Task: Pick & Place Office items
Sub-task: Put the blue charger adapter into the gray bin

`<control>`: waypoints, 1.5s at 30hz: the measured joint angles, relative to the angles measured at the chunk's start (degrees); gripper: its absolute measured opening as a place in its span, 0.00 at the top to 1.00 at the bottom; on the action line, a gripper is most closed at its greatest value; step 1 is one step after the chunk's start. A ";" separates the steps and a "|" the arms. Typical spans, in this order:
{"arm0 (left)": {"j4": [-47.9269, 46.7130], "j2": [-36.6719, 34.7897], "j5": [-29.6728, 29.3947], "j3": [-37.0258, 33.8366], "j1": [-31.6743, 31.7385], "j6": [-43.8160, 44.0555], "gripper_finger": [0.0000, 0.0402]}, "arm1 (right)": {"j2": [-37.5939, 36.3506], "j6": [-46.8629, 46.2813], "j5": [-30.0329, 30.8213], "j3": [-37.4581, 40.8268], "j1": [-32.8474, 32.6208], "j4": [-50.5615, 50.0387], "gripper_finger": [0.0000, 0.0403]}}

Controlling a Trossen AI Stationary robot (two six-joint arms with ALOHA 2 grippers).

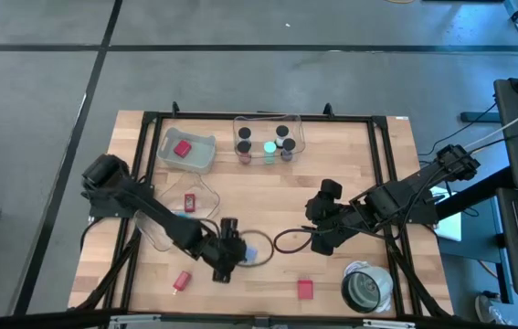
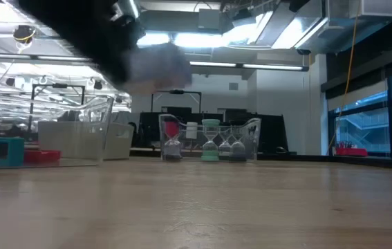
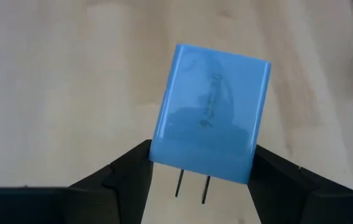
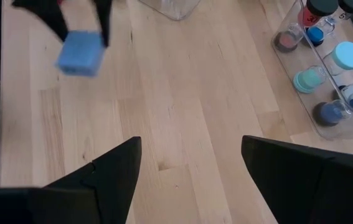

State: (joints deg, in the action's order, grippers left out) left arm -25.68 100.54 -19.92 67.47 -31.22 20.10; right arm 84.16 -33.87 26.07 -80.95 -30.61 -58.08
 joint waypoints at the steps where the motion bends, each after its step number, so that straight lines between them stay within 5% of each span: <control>1: -1.15 -1.20 -0.94 0.20 0.50 1.35 0.44 | 0.00 0.00 0.01 0.00 0.02 0.04 0.31; 13: -20.64 -18.20 -19.71 0.73 8.02 12.21 0.45 | -0.02 -0.02 0.01 0.00 0.00 0.08 0.31; 23: -41.87 -21.32 -21.09 -0.24 22.07 24.20 0.43 | -0.02 0.00 0.01 0.00 0.00 0.06 0.31; 36: -39.87 -21.30 -15.43 -13.97 44.13 25.78 0.44 | -0.02 1.00 0.01 0.00 0.00 0.04 0.31; 45: -27.00 -21.59 -10.00 -20.89 53.90 19.39 0.44 | -0.02 1.77 1.83 0.00 0.02 0.06 0.31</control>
State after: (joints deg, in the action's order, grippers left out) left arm -52.68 78.95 -29.92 46.58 22.68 39.49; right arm 84.14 -32.10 27.90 -80.95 -30.59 -58.02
